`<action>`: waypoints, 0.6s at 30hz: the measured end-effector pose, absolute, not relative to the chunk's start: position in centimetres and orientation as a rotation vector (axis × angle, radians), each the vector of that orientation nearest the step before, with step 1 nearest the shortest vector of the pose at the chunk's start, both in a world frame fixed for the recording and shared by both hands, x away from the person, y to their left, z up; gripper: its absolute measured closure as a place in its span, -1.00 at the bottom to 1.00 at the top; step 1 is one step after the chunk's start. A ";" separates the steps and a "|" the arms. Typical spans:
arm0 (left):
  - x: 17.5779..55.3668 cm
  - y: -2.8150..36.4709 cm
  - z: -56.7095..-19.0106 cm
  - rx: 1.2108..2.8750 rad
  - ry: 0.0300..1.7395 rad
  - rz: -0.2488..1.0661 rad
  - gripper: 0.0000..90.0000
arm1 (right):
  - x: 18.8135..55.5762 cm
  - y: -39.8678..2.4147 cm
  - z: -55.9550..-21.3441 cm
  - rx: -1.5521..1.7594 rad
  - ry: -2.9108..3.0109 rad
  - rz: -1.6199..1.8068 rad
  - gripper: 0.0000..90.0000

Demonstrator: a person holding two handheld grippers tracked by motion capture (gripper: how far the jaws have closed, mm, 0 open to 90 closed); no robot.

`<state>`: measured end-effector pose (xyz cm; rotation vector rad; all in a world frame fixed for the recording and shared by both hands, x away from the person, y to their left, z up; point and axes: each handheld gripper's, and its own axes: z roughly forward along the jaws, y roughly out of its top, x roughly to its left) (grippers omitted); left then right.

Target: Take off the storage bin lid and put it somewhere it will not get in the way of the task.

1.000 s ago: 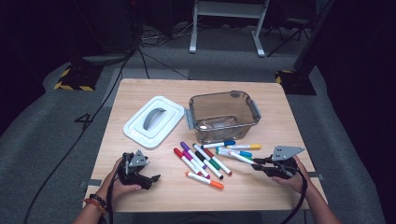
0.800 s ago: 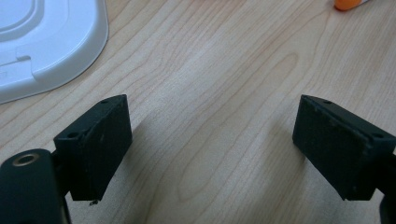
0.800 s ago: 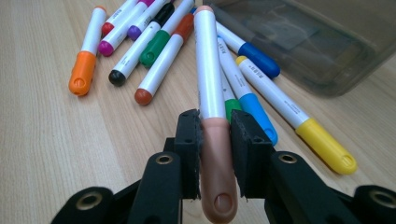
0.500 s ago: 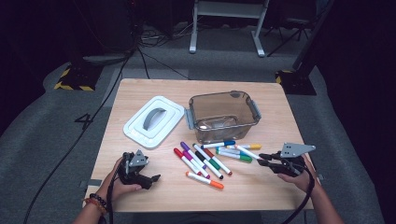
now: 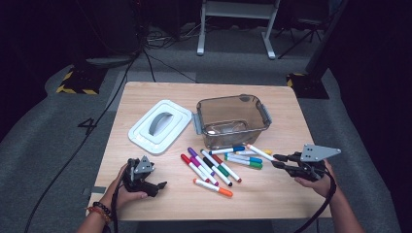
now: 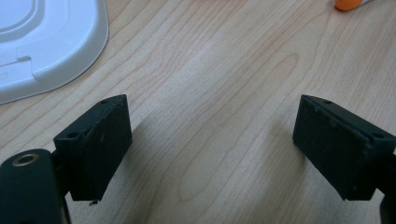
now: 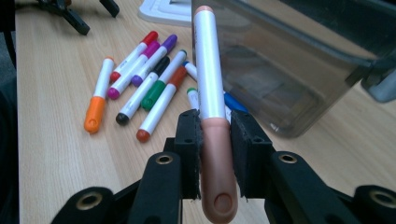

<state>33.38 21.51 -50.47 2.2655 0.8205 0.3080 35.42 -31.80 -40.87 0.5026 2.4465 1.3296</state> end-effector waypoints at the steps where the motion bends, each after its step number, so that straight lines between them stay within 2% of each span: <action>1: 33.4 21.5 -50.5 2.265 0.821 0.308 -0.73 | 35.4 -31.8 -40.6 0.497 2.443 1.333 0.64; 7: 33.4 21.5 -50.5 2.266 0.820 0.308 -0.73 | 36.4 -31.3 -38.2 0.448 2.416 1.326 0.64; 18: 33.4 21.5 -50.5 2.264 0.821 0.308 -0.73 | 41.3 -28.8 -33.9 0.396 2.413 1.253 0.64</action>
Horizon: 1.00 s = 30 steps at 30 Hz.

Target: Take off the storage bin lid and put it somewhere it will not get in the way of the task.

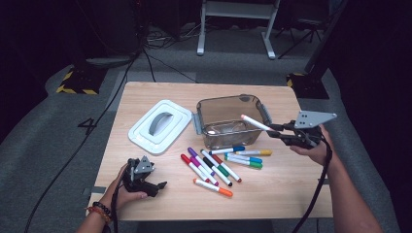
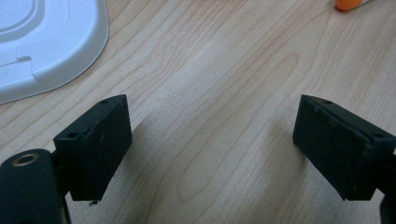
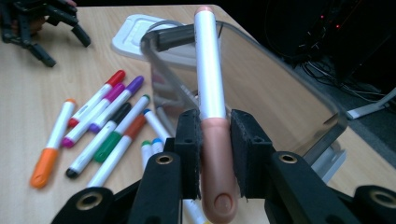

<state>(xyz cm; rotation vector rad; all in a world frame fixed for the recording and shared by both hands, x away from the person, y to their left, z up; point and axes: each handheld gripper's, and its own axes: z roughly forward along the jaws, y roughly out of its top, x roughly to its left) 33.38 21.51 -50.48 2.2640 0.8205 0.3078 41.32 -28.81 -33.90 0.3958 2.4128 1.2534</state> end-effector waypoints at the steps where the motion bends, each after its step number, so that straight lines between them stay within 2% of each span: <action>1: 33.4 21.5 -50.5 2.266 0.821 0.308 -0.73 | 41.8 -28.5 -33.7 0.391 2.419 1.250 0.64; 12: 33.4 21.5 -50.5 2.266 0.820 0.307 -0.73 | 47.3 -23.6 -33.6 0.341 2.524 1.160 0.64; 30: 33.4 21.5 -50.5 2.266 0.815 0.304 -0.73 | 51.4 -17.3 -37.9 0.242 2.754 0.876 0.64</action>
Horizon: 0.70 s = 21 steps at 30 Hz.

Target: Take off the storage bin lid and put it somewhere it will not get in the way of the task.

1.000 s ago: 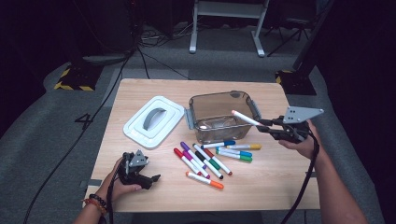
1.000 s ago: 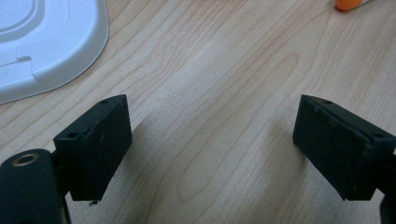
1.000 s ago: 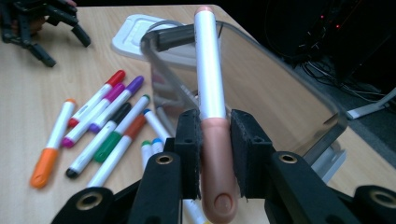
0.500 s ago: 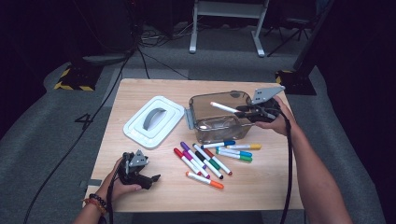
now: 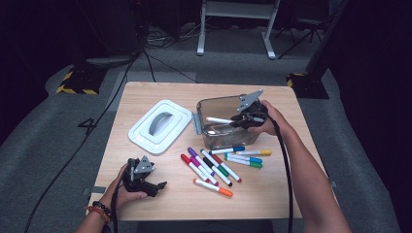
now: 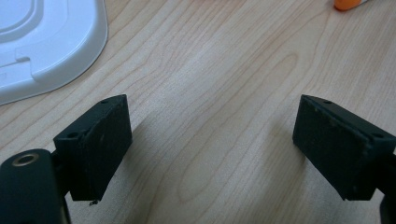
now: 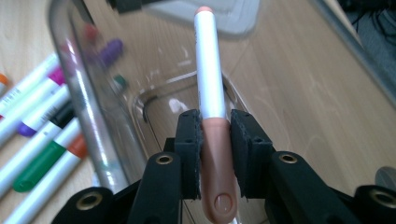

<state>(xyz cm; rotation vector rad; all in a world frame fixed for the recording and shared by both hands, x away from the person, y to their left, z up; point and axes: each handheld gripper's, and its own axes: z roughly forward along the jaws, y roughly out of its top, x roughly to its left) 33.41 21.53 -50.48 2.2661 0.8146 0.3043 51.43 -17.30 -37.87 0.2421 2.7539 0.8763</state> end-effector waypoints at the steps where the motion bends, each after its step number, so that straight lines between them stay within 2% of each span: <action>1: 33.4 21.5 -50.5 2.267 0.815 0.305 -0.73 | 51.6 -17.2 -38.0 0.236 2.763 0.860 0.64; 13: 33.4 21.5 -50.5 2.266 0.814 0.304 -0.73 | 52.3 -17.7 -38.5 0.275 2.825 0.713 0.65; 21: 33.4 21.5 -50.5 2.267 0.814 0.304 -0.73 | 51.3 -19.6 -36.9 0.369 2.726 0.894 0.37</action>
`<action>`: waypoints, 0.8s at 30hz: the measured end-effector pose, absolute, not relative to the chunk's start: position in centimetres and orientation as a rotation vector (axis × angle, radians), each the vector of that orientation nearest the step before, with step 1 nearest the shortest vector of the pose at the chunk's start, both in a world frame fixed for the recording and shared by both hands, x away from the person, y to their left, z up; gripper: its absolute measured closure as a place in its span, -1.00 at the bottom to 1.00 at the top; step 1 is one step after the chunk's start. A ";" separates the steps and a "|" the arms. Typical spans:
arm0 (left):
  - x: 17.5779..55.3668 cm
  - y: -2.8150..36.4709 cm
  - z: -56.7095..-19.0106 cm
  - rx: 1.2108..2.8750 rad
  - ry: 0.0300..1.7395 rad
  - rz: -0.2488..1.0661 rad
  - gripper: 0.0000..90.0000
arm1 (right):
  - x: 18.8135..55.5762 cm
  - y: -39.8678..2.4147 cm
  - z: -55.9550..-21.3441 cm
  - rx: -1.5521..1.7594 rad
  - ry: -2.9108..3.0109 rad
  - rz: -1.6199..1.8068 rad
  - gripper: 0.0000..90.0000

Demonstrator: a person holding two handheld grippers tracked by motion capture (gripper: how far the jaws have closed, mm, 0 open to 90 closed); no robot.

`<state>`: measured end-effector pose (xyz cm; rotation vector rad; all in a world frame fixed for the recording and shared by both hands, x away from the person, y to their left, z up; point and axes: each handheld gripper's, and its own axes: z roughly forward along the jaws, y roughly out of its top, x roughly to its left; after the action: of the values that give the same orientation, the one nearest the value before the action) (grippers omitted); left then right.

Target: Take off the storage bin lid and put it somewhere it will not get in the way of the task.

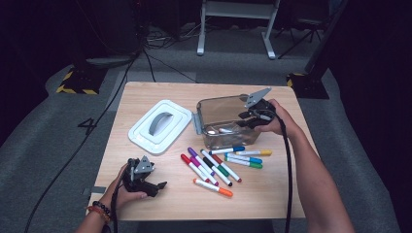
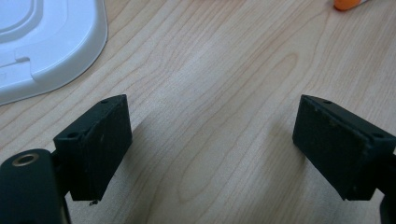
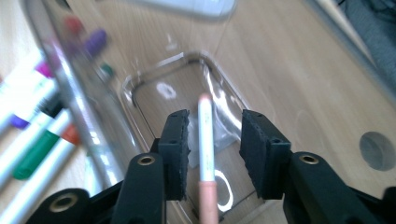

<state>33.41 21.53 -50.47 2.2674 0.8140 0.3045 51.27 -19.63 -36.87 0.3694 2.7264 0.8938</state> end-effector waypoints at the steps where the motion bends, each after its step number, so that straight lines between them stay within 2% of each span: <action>1: 33.4 21.5 -50.5 2.266 0.814 0.304 -0.73 | 50.9 -19.9 -36.6 0.373 2.715 0.922 0.34; 6: 33.4 21.5 -50.5 2.266 0.814 0.304 -0.73 | 49.5 -22.1 -35.0 0.446 2.617 1.055 0.10; 15: 33.4 21.5 -50.5 2.267 0.814 0.304 -0.73 | 45.1 -25.8 -33.5 0.471 2.484 1.137 -0.16; 24: 33.4 21.5 -50.5 2.267 0.814 0.304 -0.73 | 40.4 -28.3 -34.5 0.463 2.442 1.194 -0.10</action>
<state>33.41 21.53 -50.47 2.2673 0.8142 0.3042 40.41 -28.26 -34.49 0.4635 2.4422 1.1937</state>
